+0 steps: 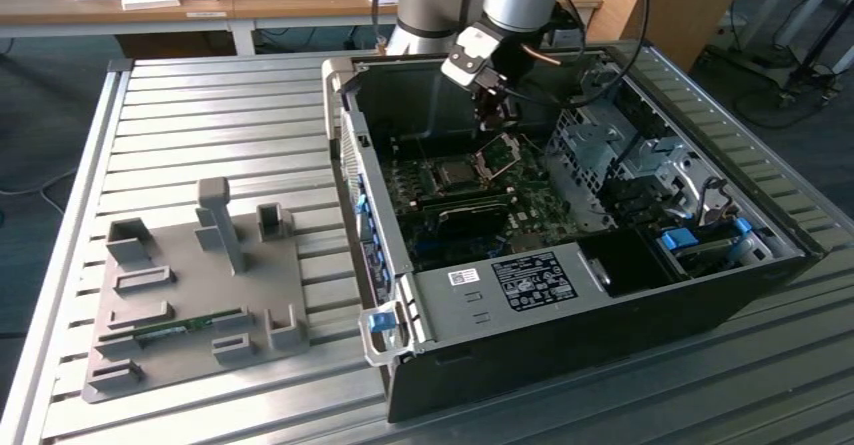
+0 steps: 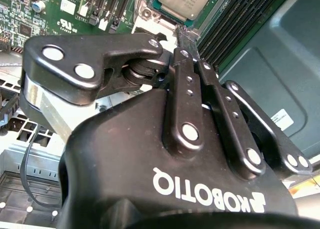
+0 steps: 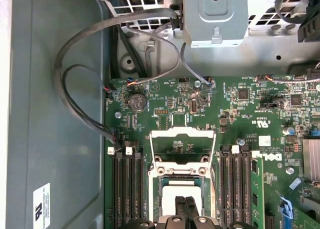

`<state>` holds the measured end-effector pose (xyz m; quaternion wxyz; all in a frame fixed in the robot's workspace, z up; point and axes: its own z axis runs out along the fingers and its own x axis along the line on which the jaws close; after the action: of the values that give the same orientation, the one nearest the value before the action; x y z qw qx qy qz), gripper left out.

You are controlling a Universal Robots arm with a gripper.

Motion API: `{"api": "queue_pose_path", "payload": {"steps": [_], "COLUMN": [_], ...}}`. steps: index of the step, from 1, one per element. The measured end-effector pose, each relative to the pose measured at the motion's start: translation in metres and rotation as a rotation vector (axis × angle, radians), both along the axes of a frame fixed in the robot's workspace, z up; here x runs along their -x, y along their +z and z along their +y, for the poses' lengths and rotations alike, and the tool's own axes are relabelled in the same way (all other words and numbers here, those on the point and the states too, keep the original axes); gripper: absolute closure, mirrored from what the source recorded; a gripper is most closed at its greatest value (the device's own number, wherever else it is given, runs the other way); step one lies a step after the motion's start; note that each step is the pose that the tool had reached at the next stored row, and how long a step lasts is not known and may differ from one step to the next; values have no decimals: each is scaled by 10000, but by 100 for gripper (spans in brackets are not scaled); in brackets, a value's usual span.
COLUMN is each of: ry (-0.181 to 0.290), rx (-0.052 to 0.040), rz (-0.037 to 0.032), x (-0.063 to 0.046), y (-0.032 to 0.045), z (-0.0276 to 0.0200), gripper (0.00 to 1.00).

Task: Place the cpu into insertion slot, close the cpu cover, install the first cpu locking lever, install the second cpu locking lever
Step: 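Close the cpu cover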

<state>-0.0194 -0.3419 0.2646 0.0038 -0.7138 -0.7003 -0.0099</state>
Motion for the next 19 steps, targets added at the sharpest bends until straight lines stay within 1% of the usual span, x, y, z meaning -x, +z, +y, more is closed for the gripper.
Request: {"api": "queue_pose_path", "payload": {"steps": [12,19], "ry": [0,0], "rx": [-1,0], "rz": [0,0], "x": [-17,-99], "y": [0,-1], "z": [0,0], "gripper": [89,89]}}
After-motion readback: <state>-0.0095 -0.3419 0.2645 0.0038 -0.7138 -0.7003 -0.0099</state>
